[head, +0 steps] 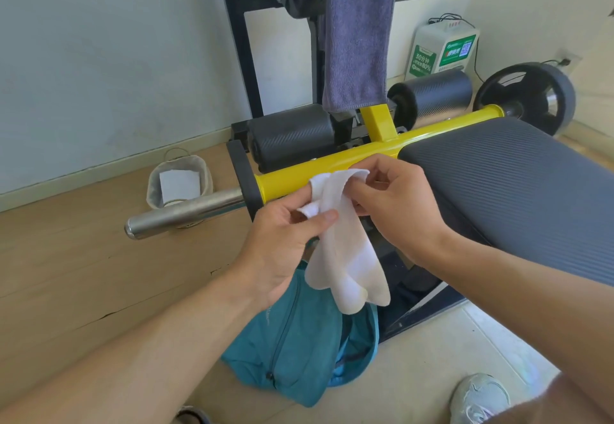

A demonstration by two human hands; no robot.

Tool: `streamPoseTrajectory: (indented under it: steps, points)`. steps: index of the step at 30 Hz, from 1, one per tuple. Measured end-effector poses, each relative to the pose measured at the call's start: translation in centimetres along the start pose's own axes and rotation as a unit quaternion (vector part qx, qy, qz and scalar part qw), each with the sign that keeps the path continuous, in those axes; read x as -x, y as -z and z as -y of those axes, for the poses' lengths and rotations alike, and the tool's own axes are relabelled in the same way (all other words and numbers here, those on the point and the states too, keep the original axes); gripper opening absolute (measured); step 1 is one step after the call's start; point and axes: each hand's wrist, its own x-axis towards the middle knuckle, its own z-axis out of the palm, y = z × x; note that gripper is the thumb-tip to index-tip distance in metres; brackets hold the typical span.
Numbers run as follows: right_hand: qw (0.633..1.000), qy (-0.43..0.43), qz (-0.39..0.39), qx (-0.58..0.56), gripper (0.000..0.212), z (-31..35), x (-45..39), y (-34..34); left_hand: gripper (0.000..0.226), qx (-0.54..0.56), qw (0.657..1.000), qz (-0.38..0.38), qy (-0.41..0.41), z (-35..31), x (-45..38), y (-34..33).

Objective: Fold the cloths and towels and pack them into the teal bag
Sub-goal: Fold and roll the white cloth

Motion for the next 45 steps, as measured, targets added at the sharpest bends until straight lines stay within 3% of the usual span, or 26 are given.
streamPoseTrajectory:
  steps: [3,8,11,13,17,21,24,32,45]
  points:
    - [0.998,-0.027,0.012,-0.050,0.010,0.5,0.2,0.0,0.051,0.092,0.994,-0.049,0.037,-0.5,-0.1,0.0]
    - [0.999,0.014,0.036,0.033,0.015,0.5,0.6,0.1,0.058,0.214,0.969,-0.048,0.110,-1.5,-0.2,0.3]
    - [0.997,0.023,0.062,0.035,0.015,0.3,0.7,0.1,0.036,0.235,0.964,-0.020,0.125,-1.7,-0.4,0.7]
    - [0.996,0.034,0.077,0.029,0.017,0.4,0.7,0.2,0.032,0.216,0.969,-0.017,0.119,-1.7,-0.6,0.9]
    - [0.994,0.044,0.099,0.022,0.018,0.4,0.8,0.1,0.055,0.155,0.981,-0.072,0.090,-1.8,-0.7,1.2]
    - [0.992,0.048,0.113,0.038,0.009,0.4,0.9,0.0,0.029,0.132,0.981,-0.108,0.093,-1.7,-0.6,1.2]
    - [0.991,0.057,0.106,0.059,0.006,0.4,0.9,0.1,0.014,0.116,0.985,-0.087,0.089,-1.8,-0.5,1.0]
    - [0.992,0.061,0.062,0.095,0.012,0.5,0.7,0.5,0.032,0.029,0.999,0.002,0.040,-1.9,0.0,0.4]
    - [0.987,0.054,0.073,0.134,0.013,0.7,0.5,1.0,0.036,-0.151,0.988,0.033,-0.004,-1.7,0.2,1.3]
